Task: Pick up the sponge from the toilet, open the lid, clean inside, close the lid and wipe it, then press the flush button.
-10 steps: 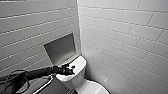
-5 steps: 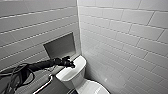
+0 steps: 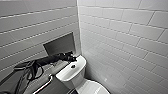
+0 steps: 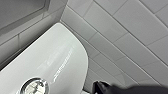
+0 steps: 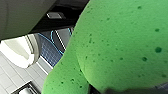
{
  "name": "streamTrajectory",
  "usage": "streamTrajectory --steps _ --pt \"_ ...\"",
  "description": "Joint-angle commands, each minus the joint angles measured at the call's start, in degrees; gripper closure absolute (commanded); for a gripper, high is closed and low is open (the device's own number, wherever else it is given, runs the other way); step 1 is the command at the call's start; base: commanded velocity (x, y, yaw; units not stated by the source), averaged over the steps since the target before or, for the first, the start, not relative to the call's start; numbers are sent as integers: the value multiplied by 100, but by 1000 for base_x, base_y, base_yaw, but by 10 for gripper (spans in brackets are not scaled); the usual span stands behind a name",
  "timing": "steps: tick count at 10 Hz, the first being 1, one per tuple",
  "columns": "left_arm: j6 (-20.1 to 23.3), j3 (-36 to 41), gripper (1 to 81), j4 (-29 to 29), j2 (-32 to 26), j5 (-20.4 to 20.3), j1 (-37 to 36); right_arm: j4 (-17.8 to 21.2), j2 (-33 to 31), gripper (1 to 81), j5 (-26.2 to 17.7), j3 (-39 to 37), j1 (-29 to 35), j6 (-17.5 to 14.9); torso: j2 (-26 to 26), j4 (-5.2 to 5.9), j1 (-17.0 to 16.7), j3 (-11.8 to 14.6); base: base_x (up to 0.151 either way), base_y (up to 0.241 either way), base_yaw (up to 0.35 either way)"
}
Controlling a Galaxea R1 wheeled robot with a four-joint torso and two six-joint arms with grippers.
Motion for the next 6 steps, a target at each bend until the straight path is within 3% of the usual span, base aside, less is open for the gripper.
streamTrajectory --steps 1,4,6 --pt "30 -336 811 187 126 146 -1228 -6 10 811 -464 137 10 -13 0 0 0 0 0 0 0" --pt "30 -713 811 344 346 146 -1290 -6 10 811 -508 146 10 -13 2 0 0 0 0 0 0" --pt "30 -802 811 467 364 146 -1290 -6 10 811 -517 154 27 -13 2 0 0 -220 0 0 0"
